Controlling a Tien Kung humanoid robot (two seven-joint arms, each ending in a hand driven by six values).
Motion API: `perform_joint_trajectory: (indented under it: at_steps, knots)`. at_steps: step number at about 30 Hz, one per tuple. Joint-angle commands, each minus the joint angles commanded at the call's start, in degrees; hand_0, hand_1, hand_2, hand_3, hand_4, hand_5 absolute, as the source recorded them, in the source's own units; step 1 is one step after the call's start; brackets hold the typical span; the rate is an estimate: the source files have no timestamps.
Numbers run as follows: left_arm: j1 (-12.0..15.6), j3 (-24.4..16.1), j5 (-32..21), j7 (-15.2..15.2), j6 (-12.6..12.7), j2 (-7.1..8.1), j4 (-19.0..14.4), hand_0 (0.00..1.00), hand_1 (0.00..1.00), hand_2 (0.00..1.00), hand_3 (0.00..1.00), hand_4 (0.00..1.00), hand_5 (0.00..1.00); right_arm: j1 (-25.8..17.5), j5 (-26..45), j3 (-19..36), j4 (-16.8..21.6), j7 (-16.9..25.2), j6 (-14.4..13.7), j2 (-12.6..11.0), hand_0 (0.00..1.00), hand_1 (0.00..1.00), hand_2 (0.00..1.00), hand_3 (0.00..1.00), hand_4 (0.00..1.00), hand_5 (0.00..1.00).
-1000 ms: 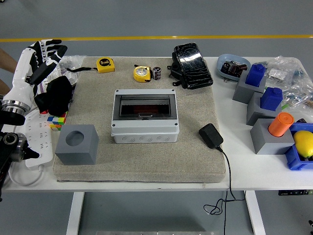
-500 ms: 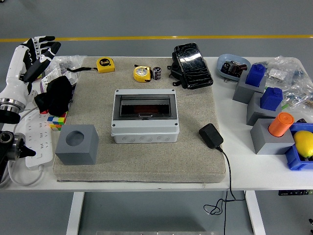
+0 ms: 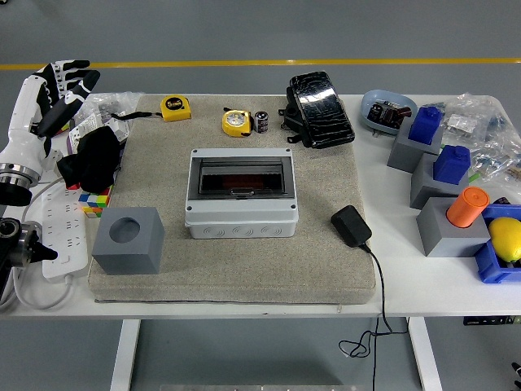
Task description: Fetch the battery,place it into the box,close the lid of the box
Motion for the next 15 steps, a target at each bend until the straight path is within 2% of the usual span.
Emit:
perform_joint_trajectory:
  at_steps: [9,15]
  knots:
    - [0.32,-0.21,0.35,0.32,-0.24,0.48,-0.18,0.63,0.685,0.704,0.709,0.998,0.703,-0.52,-0.21,0.28,0.01,-0.35,0.09,0.65,0.641,0.654,0.658,0.53,0.944,0.435]
    - [1.7,0.13,0.43,0.64,-0.55,0.99,-0.58,0.629,0.685,0.704,0.707,0.998,0.701,-1.15,-0.4,0.85,-0.01,-0.3,-0.47,1.38,0.641,0.654,0.658,0.53,0.943,0.435]
